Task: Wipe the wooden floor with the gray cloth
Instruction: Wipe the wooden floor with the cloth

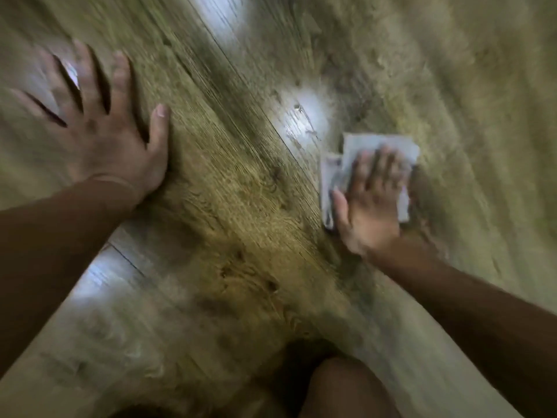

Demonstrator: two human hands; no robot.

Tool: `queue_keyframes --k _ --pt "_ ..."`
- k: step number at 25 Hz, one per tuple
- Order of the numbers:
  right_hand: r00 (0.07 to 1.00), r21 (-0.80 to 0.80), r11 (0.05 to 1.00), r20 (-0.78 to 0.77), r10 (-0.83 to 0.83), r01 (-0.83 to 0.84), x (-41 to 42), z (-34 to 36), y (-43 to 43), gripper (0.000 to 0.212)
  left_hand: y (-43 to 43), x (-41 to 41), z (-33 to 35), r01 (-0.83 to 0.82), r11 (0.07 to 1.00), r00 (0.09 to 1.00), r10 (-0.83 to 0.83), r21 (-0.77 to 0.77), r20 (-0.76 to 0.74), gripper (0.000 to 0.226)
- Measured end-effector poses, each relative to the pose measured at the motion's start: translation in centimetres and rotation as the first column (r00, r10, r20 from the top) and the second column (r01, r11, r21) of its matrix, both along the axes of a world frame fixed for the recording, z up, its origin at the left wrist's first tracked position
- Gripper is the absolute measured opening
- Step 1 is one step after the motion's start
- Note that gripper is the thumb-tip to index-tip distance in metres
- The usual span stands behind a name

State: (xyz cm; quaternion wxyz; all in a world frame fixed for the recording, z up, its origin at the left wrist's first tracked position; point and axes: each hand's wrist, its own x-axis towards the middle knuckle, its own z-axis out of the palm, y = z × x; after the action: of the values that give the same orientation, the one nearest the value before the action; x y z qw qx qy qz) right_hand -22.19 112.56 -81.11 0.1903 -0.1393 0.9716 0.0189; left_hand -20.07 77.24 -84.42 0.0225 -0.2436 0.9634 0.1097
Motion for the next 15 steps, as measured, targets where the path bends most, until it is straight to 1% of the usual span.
queue_keyframes --k 1,3,5,6,7,8,9,10,11,12,13,14,15 --pt "0.994 -0.043 0.997 -0.086 0.067 -0.071 -3.9 -0.8 -4.4 0.076 0.1 -0.1 0.2 0.003 1.0 1.0 -0.003 0.006 -0.012 0.067" --pt "0.974 -0.074 0.984 -0.17 0.147 -0.162 -11.9 -2.2 -13.6 0.075 0.2 0.1 0.2 0.012 1.0 0.999 -0.012 -0.014 -0.034 0.066" --pt "0.969 -0.056 0.986 -0.2 0.144 -0.158 -18.1 -2.5 -21.7 0.075 0.1 0.3 -0.1 0.018 0.999 0.999 -0.019 -0.026 -0.035 0.066" --pt "0.971 -0.076 0.984 -0.189 0.147 -0.164 -20.3 -2.2 -23.7 0.074 0.2 0.3 0.0 0.021 0.999 0.999 -0.022 -0.027 -0.034 0.066" --pt "0.965 -0.087 0.975 -0.185 0.184 -0.203 -21.3 -2.2 -23.9 0.073 0.2 0.2 0.2 0.023 0.999 0.999 -0.024 -0.035 -0.027 0.067" --pt "0.954 -0.106 0.963 -0.2 0.223 -0.247 -20.8 -2.4 -22.4 0.073 0.2 0.1 0.5 0.025 0.999 1.0 -0.026 -0.037 -0.01 0.068" --pt "0.94 -0.116 0.95 -0.222 0.261 -0.291 -18.5 -2.3 -19.1 0.072 0.2 0.0 0.8 0.027 0.999 1.0 -0.027 -0.023 0.004 0.068" --pt "0.942 -0.111 0.95 -0.2 0.268 -0.293 -14.7 -1.7 -14.6 0.072 0.2 0.0 0.9 0.028 1.0 1.0 -0.028 -0.002 0.009 0.068" --pt "0.963 -0.076 0.967 -0.136 0.233 -0.245 -9.4 -0.9 -9.2 0.072 0.3 0.0 0.9 0.028 1.0 1.0 -0.028 0.013 0.007 0.068" --pt "0.983 -0.005 0.983 -0.036 0.181 -0.181 -3.2 0.5 -3.8 0.072 0.5 0.1 0.9 0.021 1.0 1.0 -0.021 0.013 0.0 0.067" --pt "0.994 0.077 0.993 0.075 0.084 -0.09 2.7 2.1 0.6 0.073 0.3 0.3 0.9 0.023 1.0 1.0 -0.023 0.0 -0.007 0.066" --pt "0.987 0.146 0.989 0.162 0.012 -0.036 7.2 3.2 4.6 0.076 0.0 0.5 0.8 0.03 1.0 1.0 -0.03 -0.006 -0.006 0.066" --pt "0.966 0.207 0.978 0.258 -0.034 -0.021 9.4 3.6 7.2 0.079 -0.1 0.5 0.5 0.025 1.0 1.0 -0.025 0.014 -0.014 0.065"
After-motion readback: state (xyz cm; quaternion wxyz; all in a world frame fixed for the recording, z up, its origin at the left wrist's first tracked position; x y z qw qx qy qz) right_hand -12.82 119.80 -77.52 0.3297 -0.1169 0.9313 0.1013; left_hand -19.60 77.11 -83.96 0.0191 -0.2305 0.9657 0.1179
